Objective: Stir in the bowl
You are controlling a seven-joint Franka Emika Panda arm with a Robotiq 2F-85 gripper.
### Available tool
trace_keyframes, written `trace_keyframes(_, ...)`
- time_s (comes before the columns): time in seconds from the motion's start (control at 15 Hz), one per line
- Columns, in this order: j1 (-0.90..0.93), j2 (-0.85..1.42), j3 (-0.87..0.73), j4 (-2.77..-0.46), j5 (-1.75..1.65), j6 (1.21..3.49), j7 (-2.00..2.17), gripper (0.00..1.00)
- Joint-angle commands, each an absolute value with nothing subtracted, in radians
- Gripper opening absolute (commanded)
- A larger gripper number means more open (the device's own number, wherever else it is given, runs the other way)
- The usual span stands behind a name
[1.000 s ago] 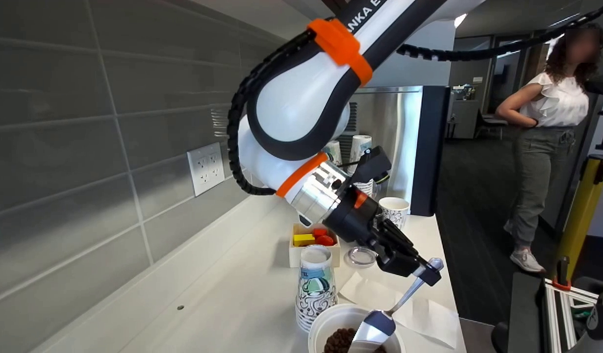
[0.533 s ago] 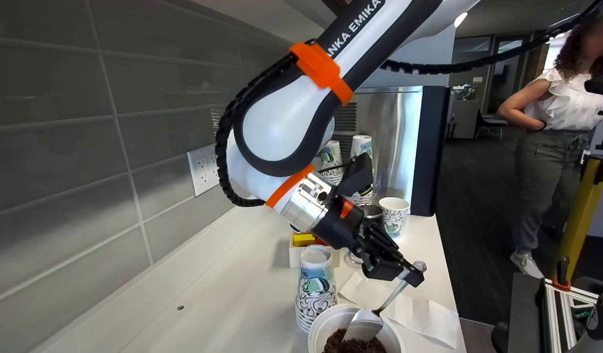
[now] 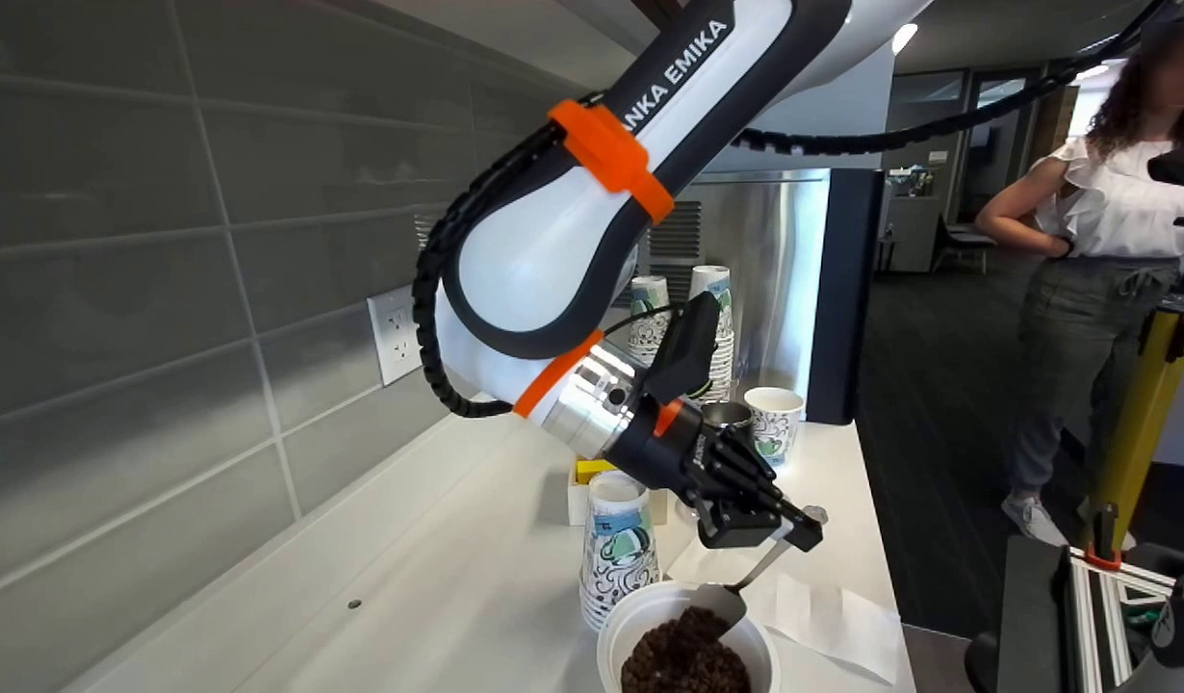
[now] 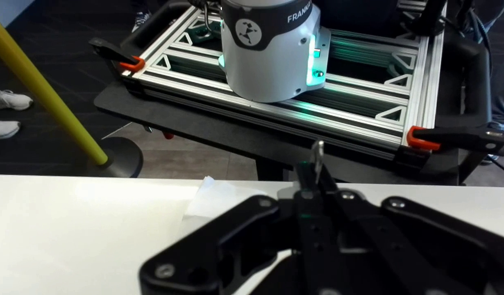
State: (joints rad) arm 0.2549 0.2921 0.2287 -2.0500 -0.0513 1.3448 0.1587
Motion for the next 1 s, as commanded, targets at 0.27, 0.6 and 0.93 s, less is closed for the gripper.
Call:
trace_keyframes(0.27, 0.283, 0.314, 0.23, -2.012, -0.064, 1.177, 0.182, 0.01)
trace_keyframes(0.6, 0.295, 0.332, 0.254, -2.003, -0.068, 1.189, 0.081, 0.01)
trace_keyframes(0.93, 0.289, 0.295, 0.266, -2.009, -0.055, 1.309, -0.015, 0.01)
